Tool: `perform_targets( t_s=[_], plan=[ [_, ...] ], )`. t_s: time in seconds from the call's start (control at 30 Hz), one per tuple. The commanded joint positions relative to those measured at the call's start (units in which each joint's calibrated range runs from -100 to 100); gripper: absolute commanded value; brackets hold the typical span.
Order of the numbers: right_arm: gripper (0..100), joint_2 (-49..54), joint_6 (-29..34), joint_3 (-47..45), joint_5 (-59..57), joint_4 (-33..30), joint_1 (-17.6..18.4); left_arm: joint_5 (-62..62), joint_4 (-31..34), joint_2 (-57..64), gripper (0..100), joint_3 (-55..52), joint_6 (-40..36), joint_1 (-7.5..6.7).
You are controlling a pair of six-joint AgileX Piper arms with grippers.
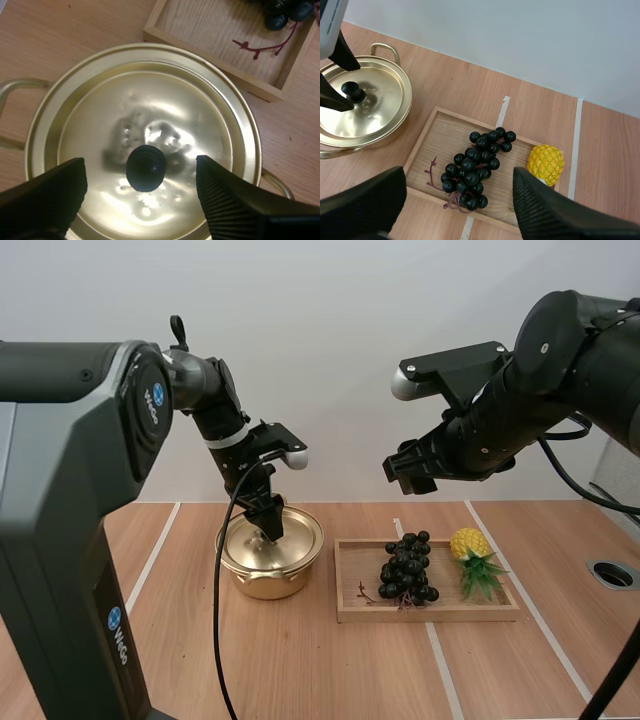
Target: Open the pot, put the grape inside, and close it
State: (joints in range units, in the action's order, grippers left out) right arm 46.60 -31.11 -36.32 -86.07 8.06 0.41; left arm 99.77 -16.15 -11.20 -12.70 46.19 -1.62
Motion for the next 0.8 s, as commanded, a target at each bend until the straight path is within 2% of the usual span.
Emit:
perform_targets(
  t_s=[0.0, 0.47, 0.5, 0.6, 0.63, 0.67, 0.77],
  plan=[
    [100, 0.3, -0.6, 0.4, -0.4, 0.3, -0.2, 0.2, 0.2, -0.9, 100, 0.5, 0.2, -0.22],
    [100, 0.3, -0.6, 0.4, -0.4, 1.5, -0.2, -0.8, 0.0, -1.7, 100, 0.5, -0.1, -0.22],
    [100, 0.3, -0.6, 0.4, -0.4, 1.5, -0.2, -1.2, 0.0, -1.7, 90, 0.5, -0.3, -0.22],
    [100, 0.3, -0.6, 0.4, -0.4, 1.5, -0.2, -1.9, 0.1, -1.7, 29, 0.5, -0.3, -0.22],
    [100, 0.3, -0.6, 0.4, -0.4, 1.5, -0.2, -2.1, 0.1, -1.6, 5, 0.5, -0.3, -0.22],
    [100, 0.3, -0.6, 0.4, -0.4, 1.5, -0.2, -2.7, 0.1, -1.6, 0, 0.5, -0.1, -0.22],
    [100, 0.3, -0.6, 0.4, -0.4, 1.5, -0.2, -2.9, 0.1, -1.4, 0, 0.5, -0.2, -0.22]
  ],
)
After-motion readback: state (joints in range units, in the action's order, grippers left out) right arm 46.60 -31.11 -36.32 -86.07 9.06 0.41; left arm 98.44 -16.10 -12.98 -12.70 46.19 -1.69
